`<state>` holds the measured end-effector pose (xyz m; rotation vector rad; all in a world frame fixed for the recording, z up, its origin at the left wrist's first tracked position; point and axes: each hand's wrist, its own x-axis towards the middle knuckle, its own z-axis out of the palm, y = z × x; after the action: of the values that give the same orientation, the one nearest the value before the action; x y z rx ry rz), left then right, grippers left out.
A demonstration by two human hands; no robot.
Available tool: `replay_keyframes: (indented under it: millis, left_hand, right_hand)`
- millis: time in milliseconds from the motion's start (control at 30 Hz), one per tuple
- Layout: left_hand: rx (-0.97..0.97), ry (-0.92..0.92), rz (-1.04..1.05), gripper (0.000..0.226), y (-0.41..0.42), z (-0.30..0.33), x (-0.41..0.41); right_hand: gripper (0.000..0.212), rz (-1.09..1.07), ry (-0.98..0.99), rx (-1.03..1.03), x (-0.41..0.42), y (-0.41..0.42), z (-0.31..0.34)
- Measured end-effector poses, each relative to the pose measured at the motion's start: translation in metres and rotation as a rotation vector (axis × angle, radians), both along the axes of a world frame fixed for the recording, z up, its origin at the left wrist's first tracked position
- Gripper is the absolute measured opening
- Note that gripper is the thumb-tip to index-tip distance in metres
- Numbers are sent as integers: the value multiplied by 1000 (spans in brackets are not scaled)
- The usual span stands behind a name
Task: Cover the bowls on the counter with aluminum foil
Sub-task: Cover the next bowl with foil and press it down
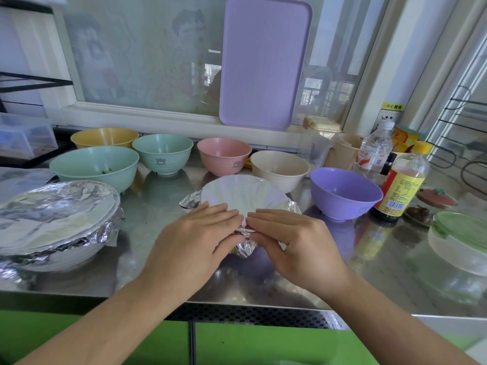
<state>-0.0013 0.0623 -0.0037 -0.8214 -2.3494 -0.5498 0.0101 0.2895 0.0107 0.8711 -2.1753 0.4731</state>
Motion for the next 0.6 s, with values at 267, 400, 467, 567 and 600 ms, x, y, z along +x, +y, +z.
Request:
replay_keyframes:
  millis: [267, 400, 467, 567, 600]
  left_hand:
    - [38, 16, -40, 38, -2, 4, -1]
    - [39, 30, -82, 36, -5, 9, 5]
    - [41, 18, -93, 37, -8, 11, 7]
    - [31, 33, -73, 35, -11, 15, 10]
    - [28, 44, -64, 33, -11, 15, 10]
  right_hand:
    - [11, -50, 13, 11, -3, -2, -1]
    - [11, -73, 49, 30, 0, -8, -3]
    - [12, -85, 57, 28, 3, -11, -4]
    - [14, -91, 61, 15, 6, -16, -3]
    - [14, -81, 58, 11, 7, -17, -2]
